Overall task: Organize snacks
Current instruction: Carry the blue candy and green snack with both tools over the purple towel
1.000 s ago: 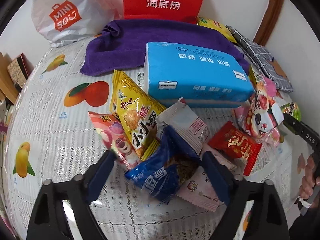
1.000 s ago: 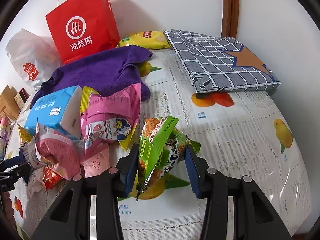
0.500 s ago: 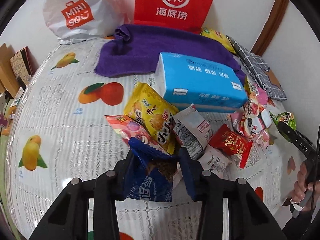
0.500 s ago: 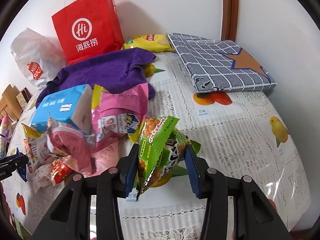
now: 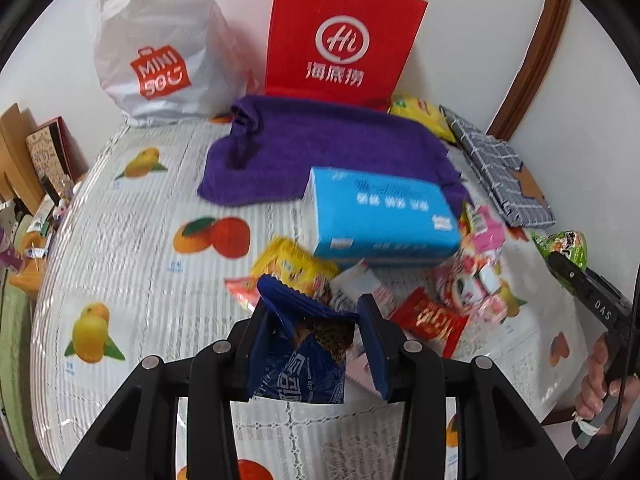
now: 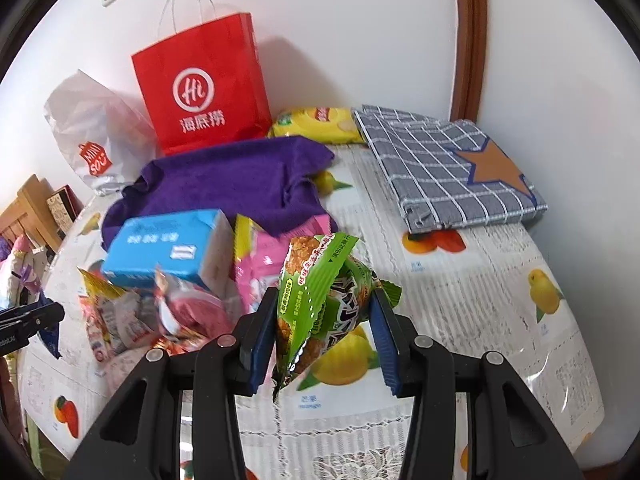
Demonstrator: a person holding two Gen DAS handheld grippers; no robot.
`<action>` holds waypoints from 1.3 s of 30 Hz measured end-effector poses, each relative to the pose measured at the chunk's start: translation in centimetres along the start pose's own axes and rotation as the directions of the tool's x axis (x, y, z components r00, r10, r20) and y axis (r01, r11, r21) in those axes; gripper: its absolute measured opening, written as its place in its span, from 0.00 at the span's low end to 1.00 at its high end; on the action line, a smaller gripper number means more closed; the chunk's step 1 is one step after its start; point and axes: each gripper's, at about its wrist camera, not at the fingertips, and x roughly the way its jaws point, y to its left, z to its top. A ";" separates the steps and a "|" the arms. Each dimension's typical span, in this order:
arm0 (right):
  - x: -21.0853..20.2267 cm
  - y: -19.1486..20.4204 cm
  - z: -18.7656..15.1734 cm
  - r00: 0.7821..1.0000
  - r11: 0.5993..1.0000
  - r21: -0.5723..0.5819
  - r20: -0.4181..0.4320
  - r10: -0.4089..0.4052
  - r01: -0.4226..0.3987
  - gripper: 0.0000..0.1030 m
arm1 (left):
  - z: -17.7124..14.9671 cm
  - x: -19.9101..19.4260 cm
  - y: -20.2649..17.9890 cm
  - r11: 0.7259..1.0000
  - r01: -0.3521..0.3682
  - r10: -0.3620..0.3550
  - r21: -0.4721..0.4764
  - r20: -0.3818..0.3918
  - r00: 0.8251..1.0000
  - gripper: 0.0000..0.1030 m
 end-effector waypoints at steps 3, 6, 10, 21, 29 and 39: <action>-0.7 0.8 0.9 1.000 1.000 -0.015 0.012 0.015 -0.015 0.43 | 1.2 -0.6 -0.4 1.000 0.008 -0.008 0.004 0.017 1.000 0.39; -1.2 1.8 1.8 0.999 0.999 -0.028 0.027 0.036 -0.036 0.43 | 2.5 -0.9 -0.8 1.000 0.010 -0.010 0.009 0.029 1.000 0.39; -1.4 3.6 3.5 0.996 0.996 -0.045 0.041 0.080 -0.078 0.43 | 4.5 -1.0 -1.3 1.000 0.013 -0.014 0.015 0.044 0.999 0.39; 1.3 7.7 9.1 0.987 0.985 -0.100 0.058 0.149 -0.143 0.43 | 10.7 0.5 -1.5 0.999 0.013 -0.015 0.031 0.066 0.998 0.39; 4.4 8.2 13.3 0.986 0.984 -0.112 0.077 0.146 -0.137 0.43 | 15.1 2.7 -0.5 1.000 -0.003 0.001 0.026 0.073 0.997 0.39; 10.2 7.6 16.3 0.992 0.990 -0.090 0.048 0.117 -0.112 0.43 | 18.6 8.3 0.1 1.000 -0.007 0.006 0.021 0.027 1.000 0.39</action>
